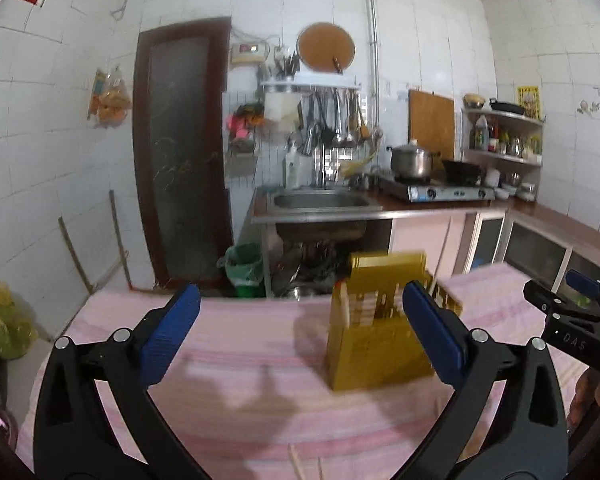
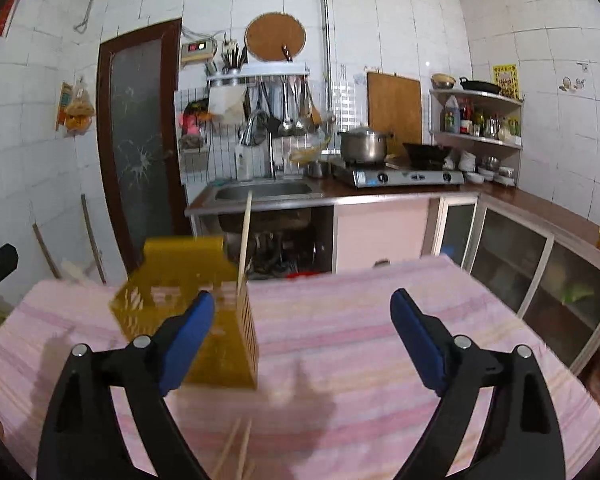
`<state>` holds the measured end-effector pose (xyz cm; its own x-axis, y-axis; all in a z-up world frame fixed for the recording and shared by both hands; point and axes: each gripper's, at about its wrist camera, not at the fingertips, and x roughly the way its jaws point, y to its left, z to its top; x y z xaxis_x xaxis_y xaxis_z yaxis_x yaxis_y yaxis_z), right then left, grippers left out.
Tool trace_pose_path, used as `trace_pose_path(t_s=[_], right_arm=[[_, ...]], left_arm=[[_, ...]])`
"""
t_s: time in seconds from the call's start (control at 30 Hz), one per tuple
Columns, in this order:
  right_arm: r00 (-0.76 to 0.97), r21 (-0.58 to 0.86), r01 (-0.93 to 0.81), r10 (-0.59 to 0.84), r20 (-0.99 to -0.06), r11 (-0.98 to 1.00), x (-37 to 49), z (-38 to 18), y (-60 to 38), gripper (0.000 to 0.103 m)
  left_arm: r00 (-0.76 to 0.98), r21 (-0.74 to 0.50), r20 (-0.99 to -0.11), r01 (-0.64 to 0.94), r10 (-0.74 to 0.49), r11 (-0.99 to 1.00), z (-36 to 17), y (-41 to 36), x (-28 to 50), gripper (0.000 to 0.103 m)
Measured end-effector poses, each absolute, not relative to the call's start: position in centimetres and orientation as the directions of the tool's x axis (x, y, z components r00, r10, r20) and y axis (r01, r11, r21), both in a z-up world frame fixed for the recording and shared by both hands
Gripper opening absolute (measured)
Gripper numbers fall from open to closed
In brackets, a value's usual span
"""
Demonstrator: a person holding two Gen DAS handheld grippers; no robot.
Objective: Organize utensils
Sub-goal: 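Open the left tool over the holder while the right tool releases its chopstick, then move both tools back down toward the remaining chopsticks on the cloth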
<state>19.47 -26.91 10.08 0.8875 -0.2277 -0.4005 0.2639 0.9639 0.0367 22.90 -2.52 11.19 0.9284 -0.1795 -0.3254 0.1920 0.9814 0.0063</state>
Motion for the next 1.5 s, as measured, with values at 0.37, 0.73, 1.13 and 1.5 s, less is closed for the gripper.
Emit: trace_pose_path(t_s=[0.37, 0.73, 1.13, 1.5], right_arm=[[0.83, 0.011, 0.306, -0.261, -0.493, 0.952, 16.1, 3.8, -24.8, 0.089], [0.815, 0.037, 0.291, -0.228, -0.532, 0.956, 15.9, 1.8, -23.8, 0.089], [0.713, 0.009, 0.27, -0.194, -0.674, 0.963, 18.4, -1.6, -23.2, 0.066], [0.663, 0.0, 0.221, -0.15, -0.734, 0.975, 20.8, -2.9, -22.2, 0.05]], left_arm=[[0.882, -0.195, -0.421, 0.138, -0.21, 0.971, 3.5, 1.9, 21.1, 0.098], [0.879, 0.003, -0.473, 0.066, -0.057, 0.998, 0.5, 0.9, 21.1, 0.098], [0.786, -0.086, -0.61, 0.066, -0.105, 0.994, -1.6, 2.0, 23.3, 0.098], [0.746, -0.096, -0.658, 0.053, -0.104, 0.994, -2.9, 1.3, 23.9, 0.09]])
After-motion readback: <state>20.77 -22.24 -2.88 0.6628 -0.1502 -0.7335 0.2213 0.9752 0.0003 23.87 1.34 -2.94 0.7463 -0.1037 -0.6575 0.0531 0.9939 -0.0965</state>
